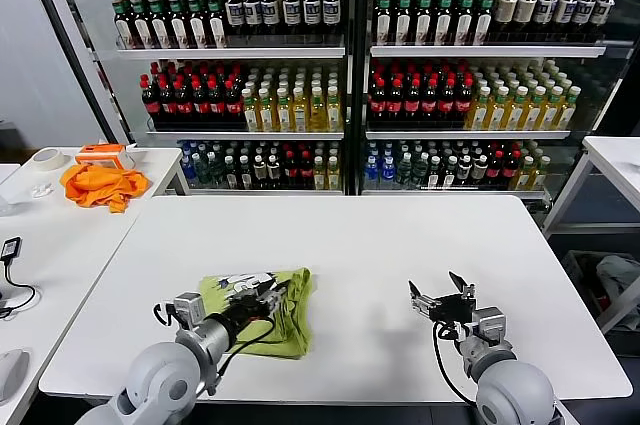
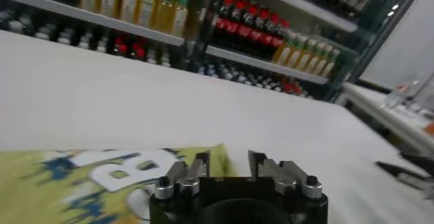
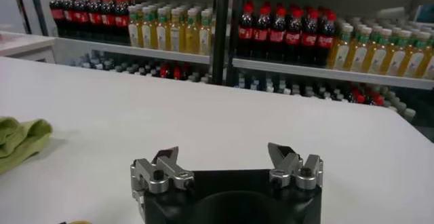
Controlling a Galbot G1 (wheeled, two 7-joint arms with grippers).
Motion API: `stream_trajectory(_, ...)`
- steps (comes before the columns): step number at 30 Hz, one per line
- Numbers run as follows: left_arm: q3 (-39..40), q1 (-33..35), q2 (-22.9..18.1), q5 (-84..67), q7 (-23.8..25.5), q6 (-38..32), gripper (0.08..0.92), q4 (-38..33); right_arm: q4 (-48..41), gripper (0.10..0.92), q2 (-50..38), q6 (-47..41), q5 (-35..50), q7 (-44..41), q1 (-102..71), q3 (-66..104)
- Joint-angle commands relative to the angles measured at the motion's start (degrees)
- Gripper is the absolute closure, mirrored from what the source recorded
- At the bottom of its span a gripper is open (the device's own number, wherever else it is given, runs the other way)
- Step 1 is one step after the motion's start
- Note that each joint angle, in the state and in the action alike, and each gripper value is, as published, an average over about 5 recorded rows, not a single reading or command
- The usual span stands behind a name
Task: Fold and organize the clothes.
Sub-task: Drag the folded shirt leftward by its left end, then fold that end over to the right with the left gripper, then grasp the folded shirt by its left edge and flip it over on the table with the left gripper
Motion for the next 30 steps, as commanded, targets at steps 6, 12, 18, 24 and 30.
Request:
stream_trajectory(6,-14.24,6.80,4.50,5.23,2.51,-5.09,0.389,-0.98,-0.60,0.203,1.36,0.27,-0.21,-0.28,1.74,-1.33)
stream_trajectory(12,-25.33,18.38,5.80,13.90,2.33,-6.54,0.225,3.55,-1.11,0.203,2.89,0.63,-0.28,-0.60,4.18,-2.94)
stream_trajectory(18,-22.62,19.85,1.91,17.65,-2.23,-2.09,0.178,3.94,-1.85,0.203,3.09,0.73,-0.55,-0.29,5.48,-3.61)
stream_trajectory(24,-20.02,16.28,1.27,17.97,-0.53,-3.54,0.177,7.07,-1.24,0.203,2.18,0.70,-0.63,-0.02,4.35,-3.17)
stream_trajectory(30,-15.88,13.26,-0.12,20.85,1.10,-6.27,0.177,9.89,-1.26,0.203,1.99,0.68,-0.67,0.37,4.16,-2.88)
